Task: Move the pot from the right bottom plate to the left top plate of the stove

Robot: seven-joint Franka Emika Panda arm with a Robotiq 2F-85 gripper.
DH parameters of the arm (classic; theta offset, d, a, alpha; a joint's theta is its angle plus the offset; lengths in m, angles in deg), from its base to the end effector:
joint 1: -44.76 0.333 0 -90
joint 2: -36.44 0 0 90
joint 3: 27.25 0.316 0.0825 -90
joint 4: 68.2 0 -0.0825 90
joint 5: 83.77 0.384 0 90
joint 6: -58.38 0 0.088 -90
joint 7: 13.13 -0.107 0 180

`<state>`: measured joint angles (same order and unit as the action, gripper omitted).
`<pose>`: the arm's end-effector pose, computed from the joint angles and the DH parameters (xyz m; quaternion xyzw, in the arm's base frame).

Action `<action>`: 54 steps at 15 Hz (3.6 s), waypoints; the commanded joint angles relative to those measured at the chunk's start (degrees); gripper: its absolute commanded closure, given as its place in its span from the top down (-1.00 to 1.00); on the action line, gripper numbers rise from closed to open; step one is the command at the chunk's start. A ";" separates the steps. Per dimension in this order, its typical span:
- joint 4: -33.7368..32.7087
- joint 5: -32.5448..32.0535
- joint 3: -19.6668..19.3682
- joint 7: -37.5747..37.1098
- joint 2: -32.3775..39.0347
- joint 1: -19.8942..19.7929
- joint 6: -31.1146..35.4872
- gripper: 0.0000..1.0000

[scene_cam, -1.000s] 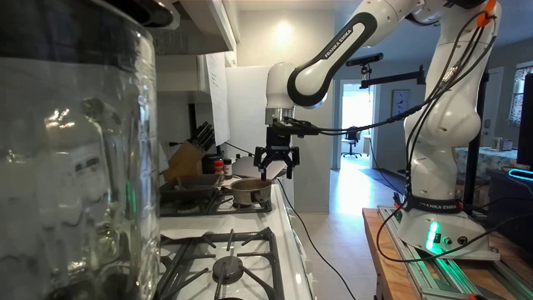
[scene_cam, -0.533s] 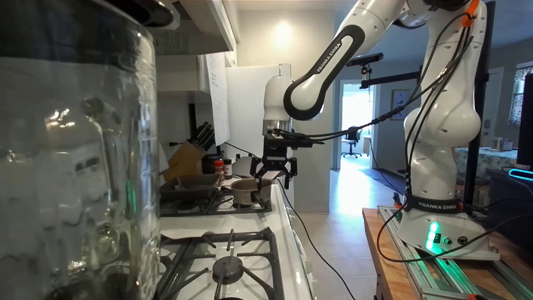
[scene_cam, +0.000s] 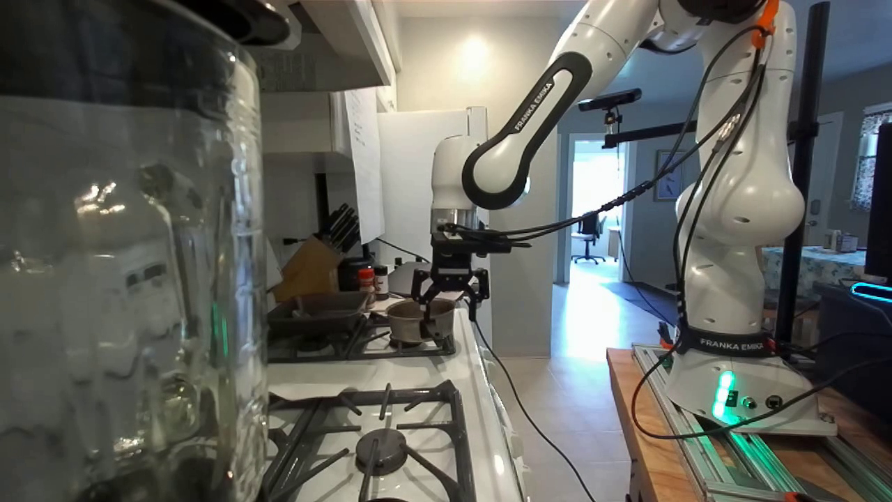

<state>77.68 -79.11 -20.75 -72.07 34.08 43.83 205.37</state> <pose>0.4563 0.0430 0.2908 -0.8774 0.4784 -0.0144 0.0337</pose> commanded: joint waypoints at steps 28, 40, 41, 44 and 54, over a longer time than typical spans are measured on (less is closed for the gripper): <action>-0.99 -5.22 -0.67 6.62 -3.16 7.21 -0.32 -0.89; -11.12 1.45 2.07 44.72 -6.03 10.67 -17.21 -0.89; -12.00 0.74 2.31 47.14 -5.51 10.77 -17.70 -0.89; -14.96 -1.00 3.20 53.90 -2.97 11.33 -18.73 -0.89; -26.92 -10.70 5.99 57.04 10.04 13.64 -20.33 -0.89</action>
<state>55.90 -87.39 -15.05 -15.91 40.77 56.53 188.51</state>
